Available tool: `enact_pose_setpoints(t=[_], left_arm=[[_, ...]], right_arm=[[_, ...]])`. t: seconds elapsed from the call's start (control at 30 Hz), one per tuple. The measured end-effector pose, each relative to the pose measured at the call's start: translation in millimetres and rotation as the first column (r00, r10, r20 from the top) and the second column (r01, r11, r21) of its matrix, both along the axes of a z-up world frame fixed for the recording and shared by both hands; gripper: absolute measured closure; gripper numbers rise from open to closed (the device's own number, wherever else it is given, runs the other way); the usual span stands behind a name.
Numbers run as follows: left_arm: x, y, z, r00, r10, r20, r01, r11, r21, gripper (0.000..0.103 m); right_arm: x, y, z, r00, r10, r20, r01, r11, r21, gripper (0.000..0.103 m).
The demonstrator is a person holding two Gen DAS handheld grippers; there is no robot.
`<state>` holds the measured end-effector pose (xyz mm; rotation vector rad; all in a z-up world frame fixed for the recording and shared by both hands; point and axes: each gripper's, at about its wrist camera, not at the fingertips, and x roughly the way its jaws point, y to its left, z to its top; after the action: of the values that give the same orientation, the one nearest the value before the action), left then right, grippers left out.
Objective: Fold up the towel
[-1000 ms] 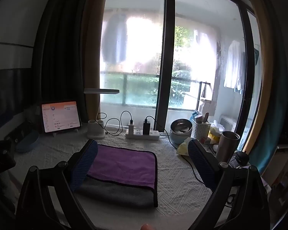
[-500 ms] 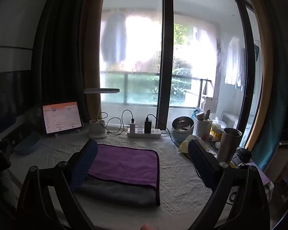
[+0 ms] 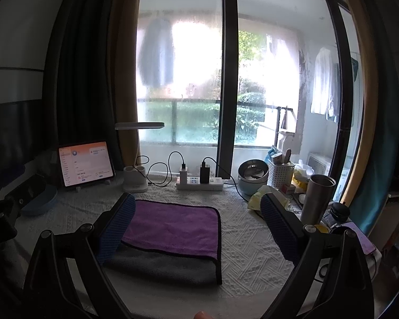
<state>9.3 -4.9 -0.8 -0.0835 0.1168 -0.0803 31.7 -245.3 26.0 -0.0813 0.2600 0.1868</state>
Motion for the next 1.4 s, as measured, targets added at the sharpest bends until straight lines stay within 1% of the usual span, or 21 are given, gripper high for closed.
enact_pose_setpoints(t=[1.4], left_arm=[[3.6, 1.3, -1.6, 1.0, 0.014, -0.014, -0.014, 1.0, -0.011, 0.001]], right_arm=[[2.1, -1.0, -3.8, 1.0, -0.007, -0.013, 0.007, 1.0, 0.004, 0.006]])
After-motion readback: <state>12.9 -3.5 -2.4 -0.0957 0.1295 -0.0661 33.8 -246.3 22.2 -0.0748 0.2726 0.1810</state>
